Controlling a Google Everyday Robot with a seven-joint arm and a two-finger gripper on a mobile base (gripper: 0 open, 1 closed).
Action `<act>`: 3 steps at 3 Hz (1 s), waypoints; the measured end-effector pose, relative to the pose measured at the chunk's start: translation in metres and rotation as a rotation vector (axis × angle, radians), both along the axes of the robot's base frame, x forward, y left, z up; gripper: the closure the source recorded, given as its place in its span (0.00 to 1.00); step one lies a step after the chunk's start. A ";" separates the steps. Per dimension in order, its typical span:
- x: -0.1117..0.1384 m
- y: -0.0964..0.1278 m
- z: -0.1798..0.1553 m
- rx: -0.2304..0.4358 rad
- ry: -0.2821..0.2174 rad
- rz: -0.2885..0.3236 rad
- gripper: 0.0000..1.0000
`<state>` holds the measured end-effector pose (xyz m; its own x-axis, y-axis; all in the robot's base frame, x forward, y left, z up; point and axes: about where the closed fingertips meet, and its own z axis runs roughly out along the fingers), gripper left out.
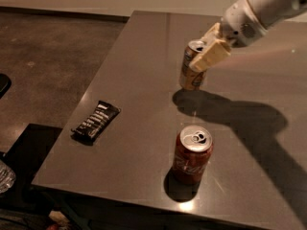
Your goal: Move orange can near coke can
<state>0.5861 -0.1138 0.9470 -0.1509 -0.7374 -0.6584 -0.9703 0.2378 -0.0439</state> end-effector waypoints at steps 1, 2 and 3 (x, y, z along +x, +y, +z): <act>-0.048 -0.010 -0.003 0.009 0.012 0.109 1.00; -0.088 -0.024 -0.008 0.009 0.022 0.203 1.00; -0.120 -0.028 -0.013 0.007 0.019 0.300 1.00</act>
Offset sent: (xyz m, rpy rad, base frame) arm -0.1407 -0.0482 -0.0144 0.0018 0.0465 0.3253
